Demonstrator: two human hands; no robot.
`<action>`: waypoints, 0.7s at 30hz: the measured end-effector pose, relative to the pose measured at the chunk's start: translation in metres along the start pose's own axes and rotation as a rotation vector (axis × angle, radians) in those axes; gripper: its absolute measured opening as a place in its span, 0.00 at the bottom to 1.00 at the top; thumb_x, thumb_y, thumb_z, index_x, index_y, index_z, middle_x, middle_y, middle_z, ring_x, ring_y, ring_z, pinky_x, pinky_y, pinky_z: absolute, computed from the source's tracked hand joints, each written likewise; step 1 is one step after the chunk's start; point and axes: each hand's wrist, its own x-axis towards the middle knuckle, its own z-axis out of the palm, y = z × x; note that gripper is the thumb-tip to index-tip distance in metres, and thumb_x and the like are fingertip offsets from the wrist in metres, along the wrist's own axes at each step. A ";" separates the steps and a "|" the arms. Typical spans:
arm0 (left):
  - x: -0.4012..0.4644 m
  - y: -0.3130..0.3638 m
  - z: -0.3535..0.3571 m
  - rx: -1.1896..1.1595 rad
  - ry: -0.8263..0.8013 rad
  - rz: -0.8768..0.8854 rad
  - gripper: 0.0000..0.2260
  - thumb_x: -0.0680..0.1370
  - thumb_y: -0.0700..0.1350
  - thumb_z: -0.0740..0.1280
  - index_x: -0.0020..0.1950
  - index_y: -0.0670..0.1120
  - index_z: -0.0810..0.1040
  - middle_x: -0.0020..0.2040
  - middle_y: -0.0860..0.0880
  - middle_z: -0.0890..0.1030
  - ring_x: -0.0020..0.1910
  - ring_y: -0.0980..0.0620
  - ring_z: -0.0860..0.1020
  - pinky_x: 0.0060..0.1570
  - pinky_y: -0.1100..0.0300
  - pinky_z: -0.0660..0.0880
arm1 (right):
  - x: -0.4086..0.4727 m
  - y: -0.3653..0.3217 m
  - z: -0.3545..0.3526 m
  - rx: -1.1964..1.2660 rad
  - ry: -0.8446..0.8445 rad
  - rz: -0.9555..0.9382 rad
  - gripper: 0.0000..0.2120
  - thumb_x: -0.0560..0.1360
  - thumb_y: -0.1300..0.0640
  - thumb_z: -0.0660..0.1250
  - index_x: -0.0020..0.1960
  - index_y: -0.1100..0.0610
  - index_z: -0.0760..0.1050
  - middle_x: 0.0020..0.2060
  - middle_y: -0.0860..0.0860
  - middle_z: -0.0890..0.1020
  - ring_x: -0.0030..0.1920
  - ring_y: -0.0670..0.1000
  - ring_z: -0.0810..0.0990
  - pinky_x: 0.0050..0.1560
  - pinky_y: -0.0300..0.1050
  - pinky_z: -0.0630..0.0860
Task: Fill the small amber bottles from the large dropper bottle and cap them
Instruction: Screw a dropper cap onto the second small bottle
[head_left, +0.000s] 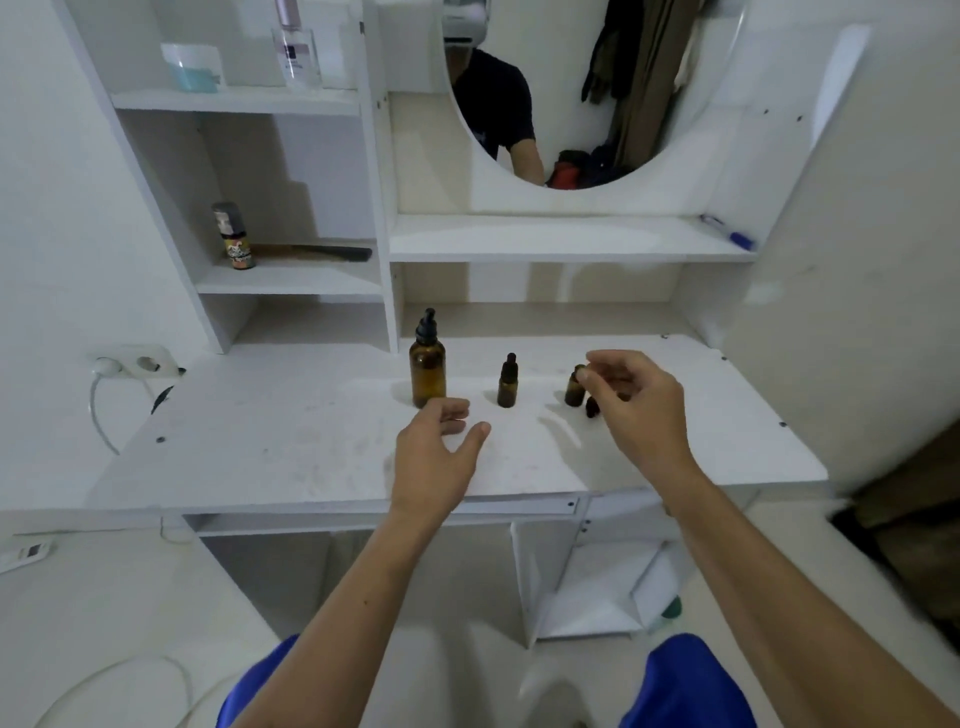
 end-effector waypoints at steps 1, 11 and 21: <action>-0.001 0.003 0.008 -0.001 -0.029 0.022 0.15 0.78 0.49 0.75 0.64 0.48 0.79 0.58 0.55 0.83 0.56 0.58 0.82 0.57 0.64 0.78 | -0.002 0.008 -0.004 -0.014 0.011 0.023 0.10 0.76 0.59 0.78 0.58 0.56 0.85 0.47 0.48 0.87 0.46 0.40 0.85 0.52 0.32 0.80; 0.020 0.021 0.071 0.111 -0.282 0.143 0.20 0.85 0.44 0.65 0.77 0.47 0.72 0.74 0.50 0.77 0.73 0.54 0.74 0.68 0.65 0.67 | -0.004 0.043 0.007 -0.291 -0.069 0.110 0.25 0.68 0.46 0.84 0.59 0.54 0.83 0.55 0.47 0.79 0.46 0.49 0.79 0.52 0.39 0.75; 0.048 0.029 0.114 -0.076 -0.273 0.134 0.18 0.82 0.43 0.70 0.72 0.45 0.76 0.66 0.52 0.81 0.68 0.56 0.78 0.70 0.57 0.74 | -0.013 0.051 0.008 -0.337 0.005 -0.010 0.07 0.79 0.52 0.73 0.56 0.52 0.83 0.51 0.47 0.82 0.43 0.43 0.79 0.48 0.24 0.68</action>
